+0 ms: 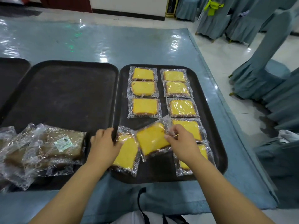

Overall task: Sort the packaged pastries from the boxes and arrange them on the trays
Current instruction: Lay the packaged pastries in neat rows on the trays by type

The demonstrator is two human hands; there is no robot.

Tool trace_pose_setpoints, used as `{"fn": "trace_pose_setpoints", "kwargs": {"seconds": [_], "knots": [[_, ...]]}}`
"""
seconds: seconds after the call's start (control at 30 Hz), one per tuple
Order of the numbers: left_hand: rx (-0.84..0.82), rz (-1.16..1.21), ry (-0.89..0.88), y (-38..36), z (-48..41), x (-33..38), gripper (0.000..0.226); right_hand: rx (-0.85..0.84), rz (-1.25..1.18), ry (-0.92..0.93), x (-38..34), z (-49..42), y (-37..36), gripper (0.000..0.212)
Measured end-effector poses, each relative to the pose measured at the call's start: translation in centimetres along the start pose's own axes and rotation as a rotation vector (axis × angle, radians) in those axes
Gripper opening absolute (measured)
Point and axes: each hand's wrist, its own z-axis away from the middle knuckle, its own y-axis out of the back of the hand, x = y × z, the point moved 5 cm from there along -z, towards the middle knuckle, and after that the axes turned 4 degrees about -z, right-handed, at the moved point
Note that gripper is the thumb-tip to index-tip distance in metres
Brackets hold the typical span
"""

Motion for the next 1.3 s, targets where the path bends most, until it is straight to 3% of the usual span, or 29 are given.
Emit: {"fn": "trace_pose_setpoints", "kwargs": {"seconds": [0.13,0.27,0.47,0.63,0.9,1.0,1.17,1.23,1.3], "knots": [[-0.122,-0.008,0.023,-1.0,0.0,-0.3,0.063,0.190,-0.132,-0.085,1.0,0.3,1.5,0.013],[-0.146,-0.005,-0.020,-1.5,-0.2,0.3,0.051,0.316,-0.230,-0.140,1.5,0.6,2.3,0.014],[-0.192,-0.174,-0.210,-2.5,-0.7,2.5,0.054,0.401,-0.361,-0.200,2.6,0.4,3.5,0.010],[-0.350,-0.200,-0.345,-4.9,-0.2,5.0,0.063,0.447,-0.390,-0.225,3.4,0.1,4.4,0.012],[-0.415,-0.236,-0.462,-6.7,1.2,5.7,0.067,0.404,-0.387,-0.227,4.1,-0.3,4.2,0.015],[-0.357,-0.178,-0.464,-6.0,0.9,5.6,0.065,0.343,-0.407,-0.226,4.3,-0.7,3.2,0.013],[-0.036,0.163,-0.286,-3.2,-0.1,3.7,0.021,0.200,-0.392,-0.235,3.8,-1.7,1.2,0.024],[-0.009,0.233,-0.186,-2.7,-0.3,3.1,0.027,0.142,-0.366,-0.233,3.1,-2.0,0.3,0.030],[-0.088,0.258,-0.124,-2.9,-0.5,2.9,0.043,0.086,-0.318,-0.217,2.4,-2.3,-0.7,0.034]]}}
